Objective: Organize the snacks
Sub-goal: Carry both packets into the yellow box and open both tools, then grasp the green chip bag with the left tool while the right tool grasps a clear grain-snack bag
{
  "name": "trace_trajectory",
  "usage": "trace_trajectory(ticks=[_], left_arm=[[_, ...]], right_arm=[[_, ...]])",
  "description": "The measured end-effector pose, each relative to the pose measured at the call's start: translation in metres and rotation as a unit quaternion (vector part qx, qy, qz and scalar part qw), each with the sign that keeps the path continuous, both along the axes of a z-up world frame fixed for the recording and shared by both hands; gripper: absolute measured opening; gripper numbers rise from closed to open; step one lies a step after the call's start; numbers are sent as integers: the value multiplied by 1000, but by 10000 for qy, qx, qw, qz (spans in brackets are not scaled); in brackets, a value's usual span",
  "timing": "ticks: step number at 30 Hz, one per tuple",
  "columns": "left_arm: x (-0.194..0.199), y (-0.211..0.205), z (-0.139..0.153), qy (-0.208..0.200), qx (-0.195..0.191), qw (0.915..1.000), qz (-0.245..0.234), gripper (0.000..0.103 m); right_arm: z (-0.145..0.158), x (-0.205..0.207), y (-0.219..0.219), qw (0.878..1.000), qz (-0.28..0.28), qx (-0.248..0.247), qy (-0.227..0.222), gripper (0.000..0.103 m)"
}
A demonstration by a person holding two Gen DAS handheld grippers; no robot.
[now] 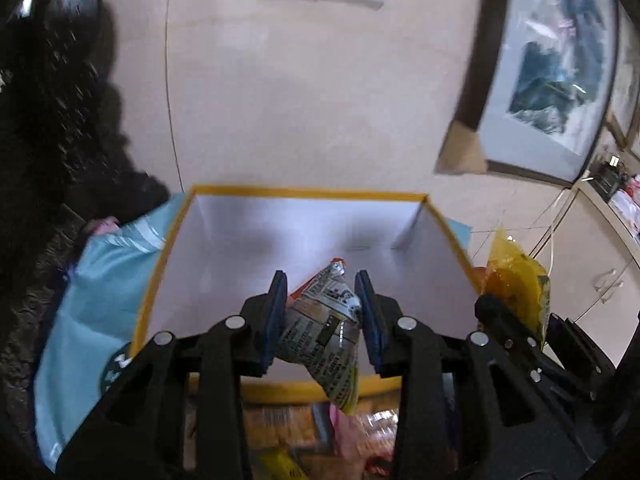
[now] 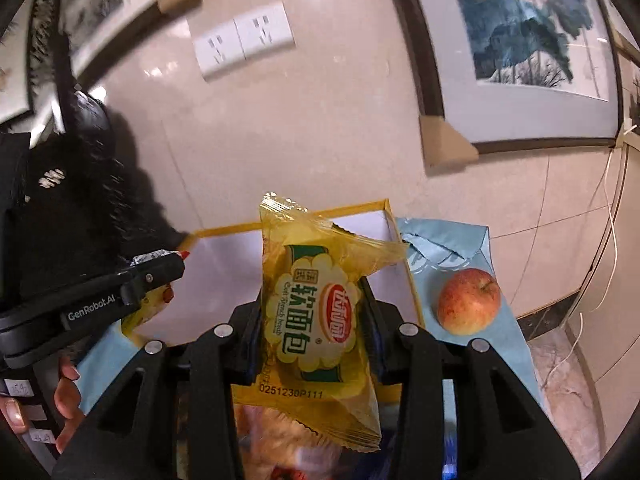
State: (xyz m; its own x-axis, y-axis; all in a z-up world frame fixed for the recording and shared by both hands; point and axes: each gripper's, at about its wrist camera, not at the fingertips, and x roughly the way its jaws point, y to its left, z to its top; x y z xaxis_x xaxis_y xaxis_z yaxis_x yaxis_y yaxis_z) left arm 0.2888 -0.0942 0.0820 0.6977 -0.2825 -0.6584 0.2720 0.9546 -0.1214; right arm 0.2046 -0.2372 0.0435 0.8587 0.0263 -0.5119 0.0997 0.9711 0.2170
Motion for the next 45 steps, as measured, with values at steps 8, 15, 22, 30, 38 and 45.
trace_trajectory(ticks=[8, 15, 22, 30, 38, 45], left_arm=[[0, 12, -23, 143, -50, 9998, 141, 101], [-64, 29, 11, -156, -292, 9994, 43, 101], [-157, 46, 8, -345, 5, 9991, -231, 101], [-240, 76, -50, -4, 269, 9987, -424, 101], [-254, 104, -93, 537, 20, 9985, -40, 101], [-248, 108, -102, 544, 38, 9985, 45, 101]], right_arm=[[-8, -1, 22, 9977, 261, -619, -106, 67], [14, -71, 2, 9988, 407, 38, -265, 91], [24, -158, -12, 9974, 211, 376, -578, 102], [-39, -218, 0, 9977, 352, 582, 66, 102], [-70, -242, 5, 9990, 160, 172, 378, 102], [-84, -235, 5, 9975, -26, -88, 704, 102]])
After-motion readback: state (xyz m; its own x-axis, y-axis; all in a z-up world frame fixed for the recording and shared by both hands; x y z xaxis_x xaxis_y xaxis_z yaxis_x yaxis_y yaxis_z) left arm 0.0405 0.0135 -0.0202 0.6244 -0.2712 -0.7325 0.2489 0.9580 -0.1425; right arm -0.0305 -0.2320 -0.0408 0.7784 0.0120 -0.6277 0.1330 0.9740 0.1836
